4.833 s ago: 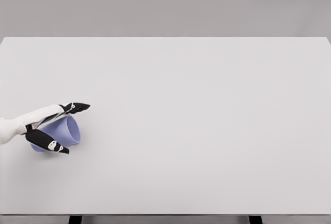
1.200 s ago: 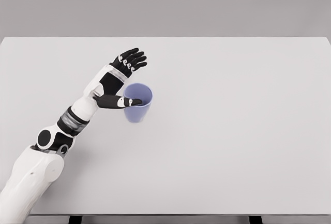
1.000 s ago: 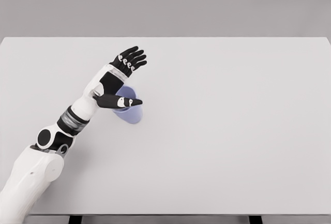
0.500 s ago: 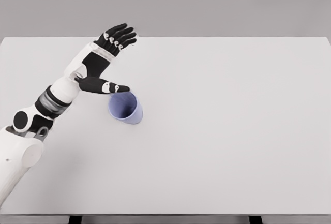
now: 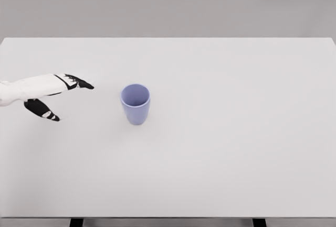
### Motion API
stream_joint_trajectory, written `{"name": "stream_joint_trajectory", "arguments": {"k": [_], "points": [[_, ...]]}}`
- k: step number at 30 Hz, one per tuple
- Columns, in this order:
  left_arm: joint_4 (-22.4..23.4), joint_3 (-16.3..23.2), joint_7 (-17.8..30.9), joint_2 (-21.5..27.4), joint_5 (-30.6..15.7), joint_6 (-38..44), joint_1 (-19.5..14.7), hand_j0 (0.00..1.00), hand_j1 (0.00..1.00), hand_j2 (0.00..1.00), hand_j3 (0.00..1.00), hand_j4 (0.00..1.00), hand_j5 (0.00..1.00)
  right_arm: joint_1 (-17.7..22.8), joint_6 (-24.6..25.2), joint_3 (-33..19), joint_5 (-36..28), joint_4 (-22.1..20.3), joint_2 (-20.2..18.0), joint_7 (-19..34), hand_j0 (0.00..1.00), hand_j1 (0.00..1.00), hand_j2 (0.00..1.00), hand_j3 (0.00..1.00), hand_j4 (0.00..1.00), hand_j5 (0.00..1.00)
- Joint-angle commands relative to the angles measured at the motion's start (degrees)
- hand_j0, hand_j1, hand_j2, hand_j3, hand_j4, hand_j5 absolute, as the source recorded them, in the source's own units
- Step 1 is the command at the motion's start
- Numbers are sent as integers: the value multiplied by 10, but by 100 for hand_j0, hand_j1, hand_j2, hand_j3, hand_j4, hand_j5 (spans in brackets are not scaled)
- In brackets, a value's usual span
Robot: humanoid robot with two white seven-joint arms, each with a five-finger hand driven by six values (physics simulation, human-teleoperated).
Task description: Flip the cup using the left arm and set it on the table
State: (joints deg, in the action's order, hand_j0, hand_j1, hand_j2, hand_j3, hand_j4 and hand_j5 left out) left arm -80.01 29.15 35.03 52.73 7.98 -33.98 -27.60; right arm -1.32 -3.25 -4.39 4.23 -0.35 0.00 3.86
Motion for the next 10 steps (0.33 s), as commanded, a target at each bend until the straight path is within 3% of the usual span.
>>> {"name": "stream_joint_trajectory", "arguments": {"k": [1, 10], "points": [[4, 1, 0, 1, 34, 12, 0, 100, 100, 100, 100, 100, 100, 0, 0, 0, 0, 0, 0, 0, 100, 100, 100, 100, 100, 100], [10, 2, 0, -3, 35, 28, 1, 100, 100, 100, 100, 100, 100, 0, 0, 0, 0, 0, 0, 0, 100, 100, 100, 100, 100, 100]]}}
